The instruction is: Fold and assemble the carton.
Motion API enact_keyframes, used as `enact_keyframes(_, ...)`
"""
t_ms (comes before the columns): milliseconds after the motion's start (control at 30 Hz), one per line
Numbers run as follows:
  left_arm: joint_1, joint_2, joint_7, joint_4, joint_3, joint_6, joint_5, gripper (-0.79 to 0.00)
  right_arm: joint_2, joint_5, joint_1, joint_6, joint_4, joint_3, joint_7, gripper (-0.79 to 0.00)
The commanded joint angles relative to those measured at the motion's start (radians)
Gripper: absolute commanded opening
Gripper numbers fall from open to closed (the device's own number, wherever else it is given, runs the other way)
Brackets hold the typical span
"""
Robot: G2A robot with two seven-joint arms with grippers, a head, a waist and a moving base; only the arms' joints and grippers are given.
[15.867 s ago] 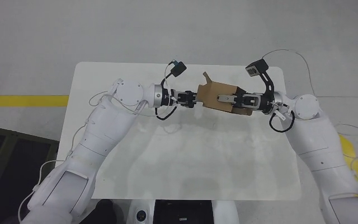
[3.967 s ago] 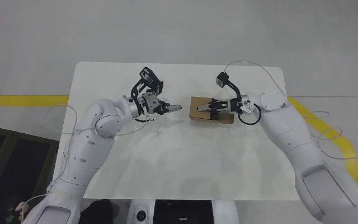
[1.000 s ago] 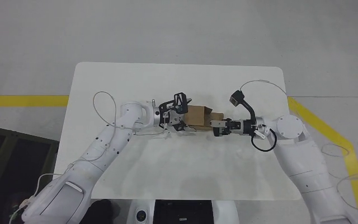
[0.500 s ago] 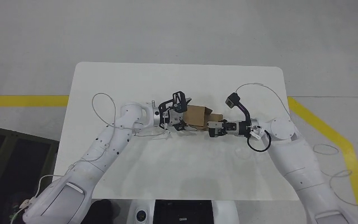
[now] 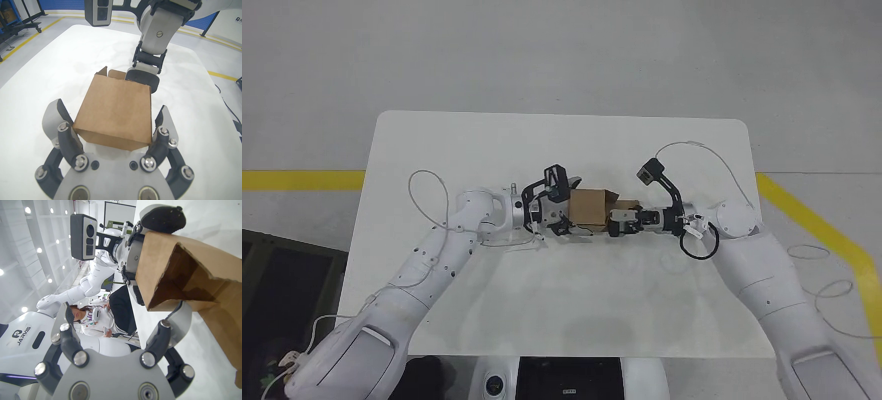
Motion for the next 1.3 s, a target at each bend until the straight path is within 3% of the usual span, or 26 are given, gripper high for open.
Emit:
enact_keyframes(0, -0.004, -0.002, 0.01, 0.01, 0.003, 0.0, 0.004, 0.0, -0.009, 0.001, 0.024, 0.005, 0.027, -0.022, 0.006, 0.0)
enact_keyframes(333, -0.035, -0.015, 0.041, 0.054, 0.021, -0.008, 0.025, 0.0, -0.03, -0.011, 0.102, 0.01, 0.09, -0.09, 0.01, 0.0)
enact_keyframes(800, -0.056, -0.024, 0.049, 0.096, 0.021, -0.018, 0.025, 0.0, 0.036, 0.001, 0.072, -0.022, 0.093, 0.038, -0.022, 0.0)
enact_keyframes(1267, -0.05, -0.024, 0.055, 0.098, 0.009, -0.021, 0.027, 0.0, -0.008, -0.053, 0.223, -0.035, 0.228, -0.061, -0.035, 0.0)
